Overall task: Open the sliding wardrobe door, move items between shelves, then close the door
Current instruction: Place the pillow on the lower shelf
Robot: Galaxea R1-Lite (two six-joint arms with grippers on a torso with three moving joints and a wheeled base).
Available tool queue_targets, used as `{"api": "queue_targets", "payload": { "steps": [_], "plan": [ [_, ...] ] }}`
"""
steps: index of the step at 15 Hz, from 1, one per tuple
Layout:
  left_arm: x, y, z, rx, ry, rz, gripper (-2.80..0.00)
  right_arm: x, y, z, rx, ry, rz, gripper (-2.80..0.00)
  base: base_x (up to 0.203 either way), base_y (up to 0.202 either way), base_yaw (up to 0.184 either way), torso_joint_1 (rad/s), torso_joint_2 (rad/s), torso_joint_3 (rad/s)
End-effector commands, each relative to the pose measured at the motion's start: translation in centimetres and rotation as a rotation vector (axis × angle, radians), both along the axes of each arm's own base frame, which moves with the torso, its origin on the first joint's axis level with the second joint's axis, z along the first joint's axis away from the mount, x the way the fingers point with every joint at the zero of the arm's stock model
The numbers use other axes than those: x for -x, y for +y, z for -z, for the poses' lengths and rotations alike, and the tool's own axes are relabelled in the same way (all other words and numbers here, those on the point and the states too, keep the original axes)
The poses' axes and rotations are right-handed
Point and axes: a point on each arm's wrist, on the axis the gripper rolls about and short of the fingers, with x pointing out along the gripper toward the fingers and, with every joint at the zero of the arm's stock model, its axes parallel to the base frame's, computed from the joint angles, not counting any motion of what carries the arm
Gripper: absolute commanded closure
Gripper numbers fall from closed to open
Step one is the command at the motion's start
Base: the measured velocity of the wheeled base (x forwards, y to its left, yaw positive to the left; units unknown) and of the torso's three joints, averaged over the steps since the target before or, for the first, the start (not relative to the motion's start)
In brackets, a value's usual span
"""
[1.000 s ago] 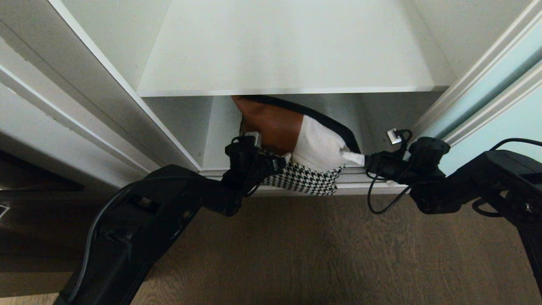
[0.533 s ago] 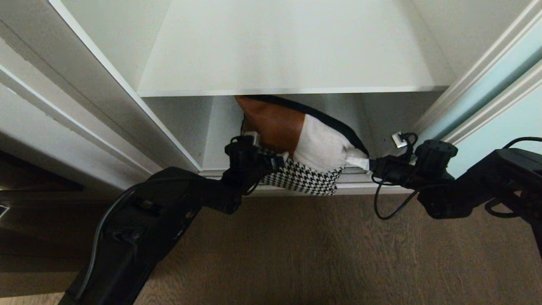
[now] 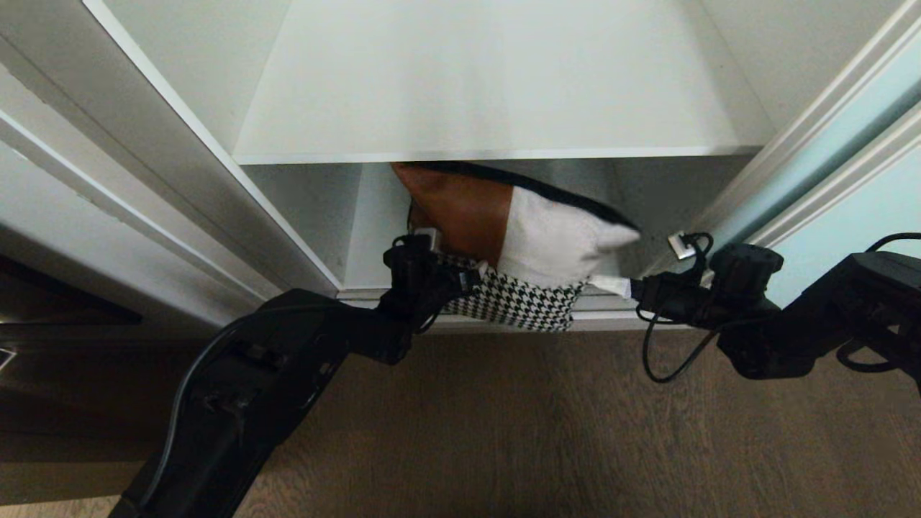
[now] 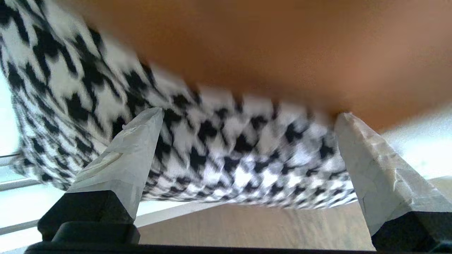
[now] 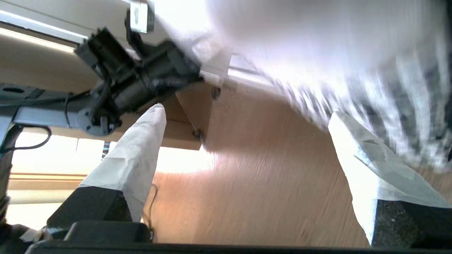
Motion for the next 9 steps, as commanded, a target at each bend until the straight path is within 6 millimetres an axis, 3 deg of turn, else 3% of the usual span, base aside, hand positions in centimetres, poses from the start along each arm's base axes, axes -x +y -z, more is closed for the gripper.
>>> {"api": "queue_targets", "payload": {
  "steps": [1, 4, 9],
  "plan": [
    [-0.1, 0.0, 0.6, 0.001, 0.003, -0.001, -2.8, 1.1, 0.0, -1.4, 0.003, -0.021, -0.006, -2.8, 0.0, 0.0, 0.0, 0.0, 0.0, 0.0],
    [-0.3, 0.2, 0.9, -0.005, 0.013, -0.005, -2.8, 2.2, -0.3, -2.6, 0.004, -0.029, 0.0, -2.8, 0.0, 0.0, 0.0, 0.0, 0.0, 0.0],
    [-0.3, 0.7, -0.3, -0.001, -0.022, -0.04, -2.8, 3.6, -0.5, -1.5, 0.015, 0.02, 0.006, -2.8, 0.0, 0.0, 0.0, 0.0, 0.0, 0.0]
  ]
}}
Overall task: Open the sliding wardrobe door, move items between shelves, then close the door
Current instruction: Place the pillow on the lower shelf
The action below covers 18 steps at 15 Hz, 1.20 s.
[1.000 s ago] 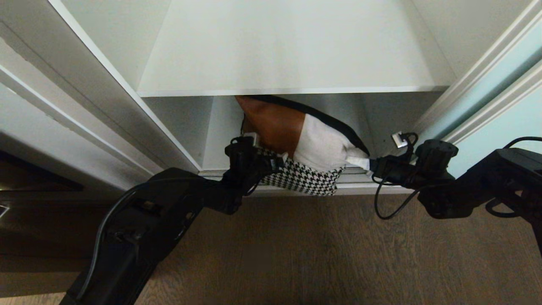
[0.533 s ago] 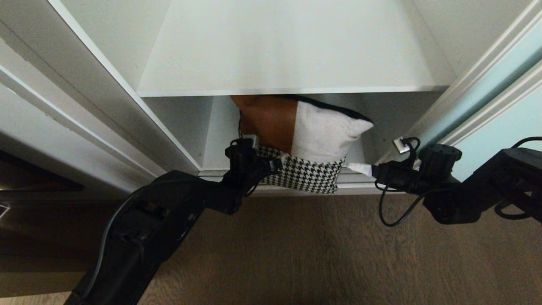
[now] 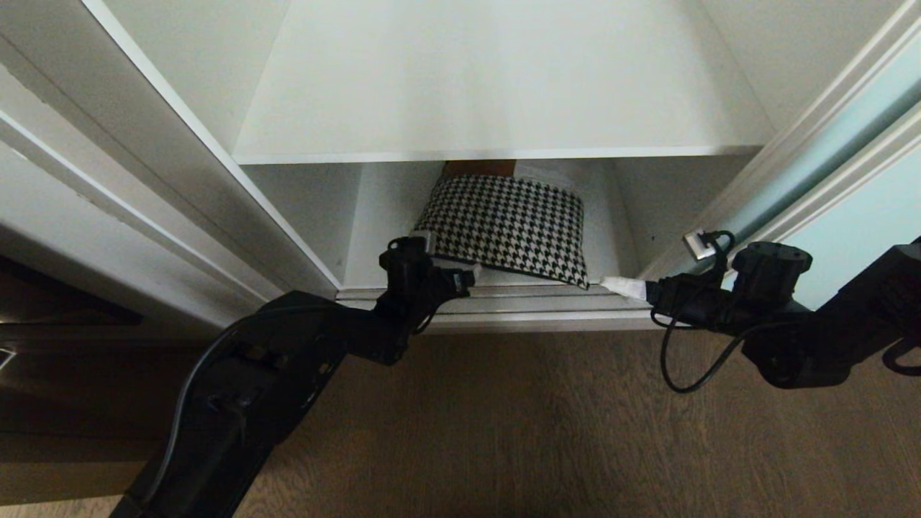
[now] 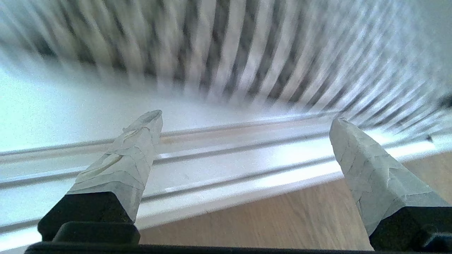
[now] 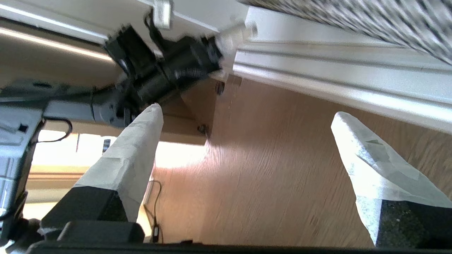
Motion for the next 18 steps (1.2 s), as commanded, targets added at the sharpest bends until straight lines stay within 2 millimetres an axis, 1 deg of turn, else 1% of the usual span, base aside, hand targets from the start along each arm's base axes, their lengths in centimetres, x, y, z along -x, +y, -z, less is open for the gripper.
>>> {"api": "queue_targets", "payload": {
  "steps": [1, 2, 3, 5, 6, 7, 8, 9, 10, 12, 14, 15, 17, 18],
  "plan": [
    [0.4, 0.1, -1.1, 0.003, -0.006, -0.019, -2.8, 0.9, 0.0, 0.4, 0.014, 0.009, -0.006, -2.8, 0.0, 0.0, 0.0, 0.0, 0.0, 0.0],
    [0.7, 0.2, -0.6, -0.007, 0.024, -0.018, -2.8, 1.3, 0.0, 0.9, 0.024, 0.02, -0.006, -2.8, 0.0, 0.0, 0.0, 0.0, 0.0, 0.0],
    [1.1, 0.3, -0.5, -0.013, 0.047, -0.015, -2.8, 1.6, 0.0, 1.5, 0.039, 0.024, -0.009, 0.0, 0.0, 0.0, 0.0, 0.0, 0.0, 0.0],
    [2.8, 0.1, -2.3, -0.011, 0.069, 0.013, -2.8, 1.6, 0.0, 2.2, 0.044, 0.039, -0.008, 0.0, 0.0, 0.0, 0.0, 0.0, 0.0, 0.0],
    [3.9, -0.3, -3.2, -0.005, 0.094, 0.049, -2.8, 1.6, -0.1, 2.2, 0.046, 0.037, -0.004, 0.0, 0.0, 0.0, 0.0, 0.0, 0.0, 0.0],
    [5.2, -0.7, -3.8, 0.003, 0.141, 0.093, -2.8, 1.6, -0.2, 2.2, 0.046, 0.04, -0.002, 0.0, 0.0, 0.0, 0.0, 0.0, 0.0, 0.0],
    [6.3, -0.8, -3.8, 0.005, 0.205, 0.132, -2.8, 1.6, -0.2, 2.3, 0.047, 0.044, 0.007, 0.0, 0.0, 0.0, 0.0, 0.0, 0.0, 0.0],
    [7.0, -0.9, -3.6, -0.001, 0.266, 0.155, -2.8, 1.5, -0.2, 2.5, 0.051, 0.055, 0.029, 0.0, 0.0, 0.0, 0.0, 0.0, 0.0, 0.0],
    [7.4, -0.9, -2.8, -0.017, 0.323, 0.161, -2.8, 1.2, -0.2, 3.0, 0.063, 0.078, 0.059, 0.0, 0.0, 0.0, 0.0, 0.0, 0.0, 0.0],
    [8.3, -0.6, -1.2, -0.045, 0.387, 0.154, -2.8, 0.9, 0.3, 4.9, 0.133, 0.134, 0.089, 0.0, 0.0, 0.0, 0.0, 0.0, 0.0, 0.0],
    [9.7, 0.3, -0.8, -0.046, 0.432, 0.142, -2.8, 0.5, 1.4, 7.2, 0.258, 0.178, 0.127, 0.0, 0.0, 0.0, 0.0, 0.0, 0.0, 0.0],
    [9.7, 0.9, -0.5, -0.012, 0.447, 0.121, -2.8, 0.0, 1.9, 7.5, 0.299, 0.175, 0.143, 0.0, 0.0, 0.0, 0.0, 0.0, 0.0, 0.0],
    [8.5, 1.8, 1.3, 0.0, 0.439, 0.069, -2.8, -1.2, 3.2, 7.4, 0.335, 0.166, 0.149, 0.0, 0.0, 0.0, 0.0, 0.0, 0.0, 0.0],
    [7.7, 2.5, 1.5, 0.008, 0.414, 0.02, -2.8, -1.9, 3.9, 7.2, 0.348, 0.167, 0.152, 0.0, 0.0, 0.0, 0.0, 0.0, 0.0, 0.0]
  ]
}}
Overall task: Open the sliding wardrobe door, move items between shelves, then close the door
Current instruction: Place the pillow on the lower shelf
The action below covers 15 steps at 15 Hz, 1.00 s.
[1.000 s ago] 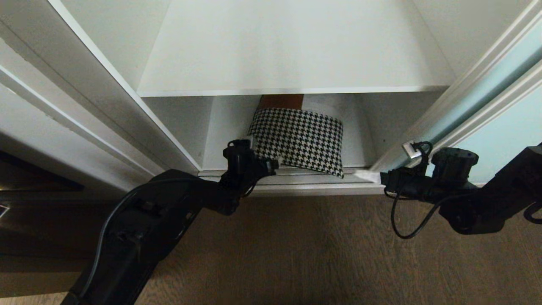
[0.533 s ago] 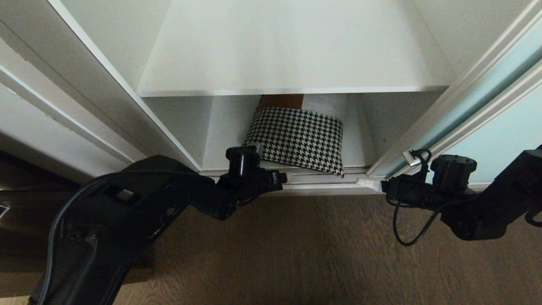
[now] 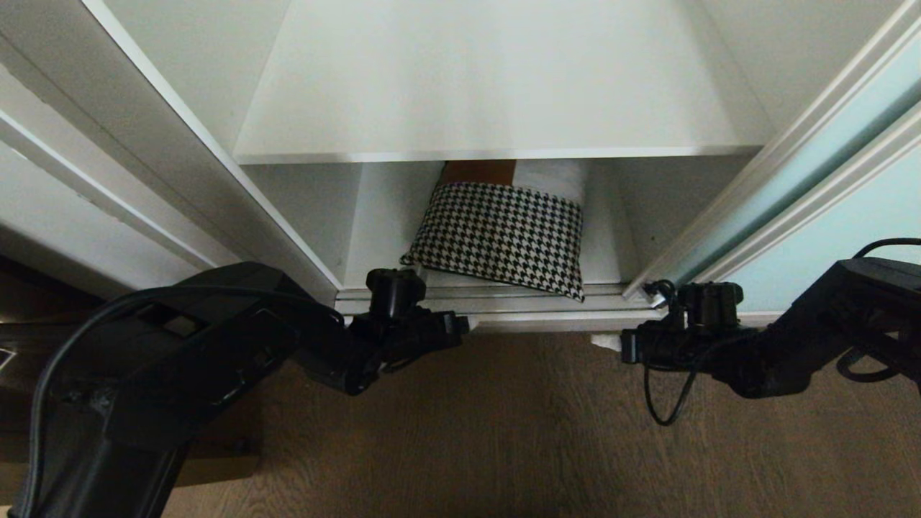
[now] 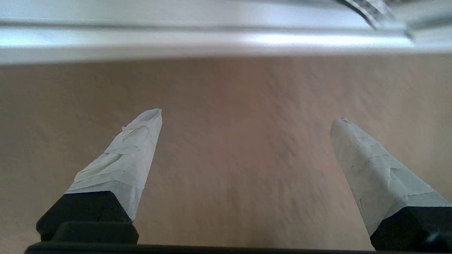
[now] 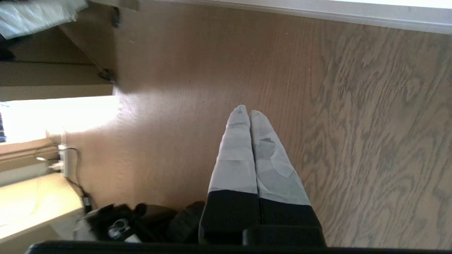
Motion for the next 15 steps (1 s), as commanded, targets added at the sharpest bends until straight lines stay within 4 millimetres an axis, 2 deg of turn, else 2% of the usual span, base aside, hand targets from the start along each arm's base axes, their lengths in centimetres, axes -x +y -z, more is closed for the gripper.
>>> {"api": "queue_targets", "payload": {
  "steps": [1, 3, 4, 7, 9, 12, 15],
  "plan": [
    [-0.9, 1.0, 0.8, -0.001, -0.008, -0.054, -2.8, -1.6, 1.8, 0.4, 0.019, 0.012, -0.016, 0.0, 0.0, 0.0, 0.0, 0.0, 0.0, 0.0],
    [-1.1, 1.3, 0.9, -0.006, -0.015, -0.078, -2.8, -2.3, 3.1, 1.0, 0.035, 0.026, -0.036, 0.0, 0.0, 0.0, 0.0, 0.0, 0.0, 0.0],
    [-1.2, 1.4, 1.0, -0.009, -0.015, -0.083, 0.0, -2.5, 3.6, 1.5, 0.037, 0.027, -0.047, 0.0, 0.0, 0.0, 0.0, 0.0, 0.0, 0.0],
    [-2.1, 3.3, 1.3, 0.004, 0.004, -0.065, 0.0, -3.8, 4.7, 3.4, 0.074, 0.036, -0.065, 0.0, 0.0, 0.0, 0.0, 0.0, 0.0, 0.0],
    [-2.7, 4.3, 2.4, -0.013, 0.016, -0.07, 0.0, -5.2, 5.0, 4.3, 0.118, 0.046, -0.042, 0.0, 0.0, 0.0, 0.0, 0.0, 0.0, 0.0],
    [-3.3, 6.7, 2.6, -0.002, 0.019, -0.08, 0.0, -6.8, 5.2, 4.7, 0.145, 0.055, -0.016, 0.0, 0.0, 0.0, 0.0, 0.0, 0.0, 0.0],
    [-3.8, 8.8, 2.6, 0.041, 0.014, -0.044, 0.0, -7.9, 5.0, 6.3, 0.168, 0.071, 0.016, 0.0, 0.0, 0.0, 0.0, 0.0, 0.0, 0.0]
  ]
}}
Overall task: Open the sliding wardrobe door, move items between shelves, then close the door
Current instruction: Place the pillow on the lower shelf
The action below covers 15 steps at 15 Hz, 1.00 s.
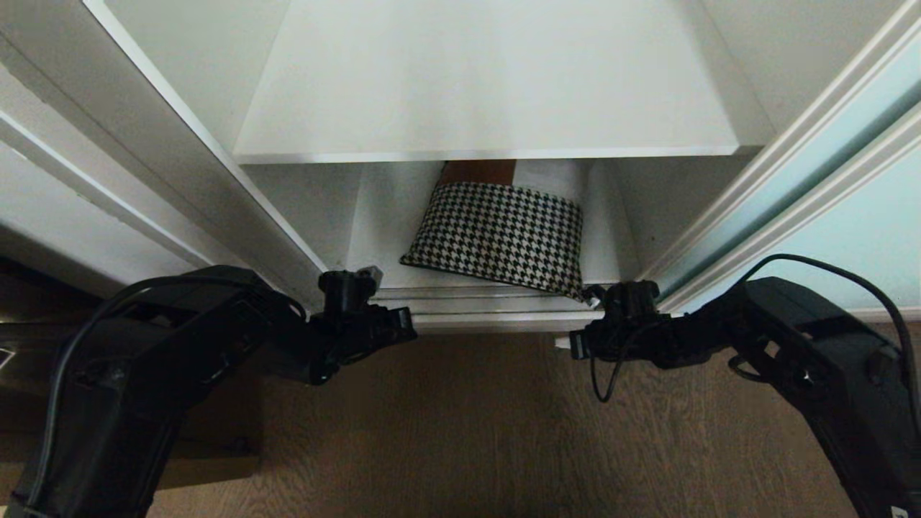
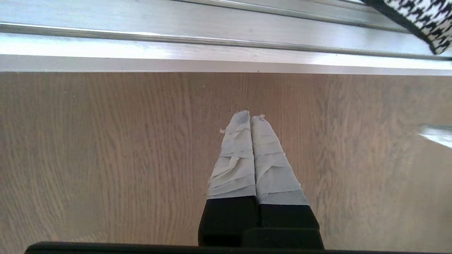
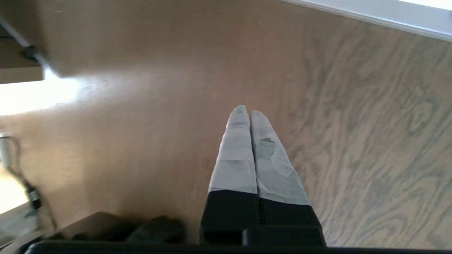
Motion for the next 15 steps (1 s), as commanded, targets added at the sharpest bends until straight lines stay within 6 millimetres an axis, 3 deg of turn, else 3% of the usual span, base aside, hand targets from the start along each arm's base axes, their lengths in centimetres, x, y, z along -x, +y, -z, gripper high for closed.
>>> {"api": "queue_targets", "payload": {
  "steps": [1, 4, 11, 15],
  "plan": [
    [-0.2, 1.6, 0.4, 0.029, -0.014, 0.019, 0.0, -0.8, -0.5, 2.2, 0.005, 0.019, 0.016, 0.0, 0.0, 0.0, 0.0, 0.0, 0.0, 0.0],
    [-0.1, 1.7, 1.7, 0.041, -0.03, 0.03, 0.0, -2.0, -1.3, 3.2, 0.017, 0.0, 0.06, 0.0, 0.0, 0.0, 0.0, 0.0, 0.0, 0.0],
    [0.7, 1.0, 2.2, 0.032, -0.022, 0.05, 0.0, -3.4, -1.0, 2.0, 0.022, -0.034, 0.066, 0.0, 0.0, 0.0, 0.0, 0.0, 0.0, 0.0],
    [1.1, 1.0, 1.4, 0.056, -0.116, 0.048, 0.0, -4.1, -0.5, 0.7, 0.037, -0.199, 0.143, 0.0, 0.0, 0.0, 0.0, 0.0, 0.0, 0.0]
  ]
}}
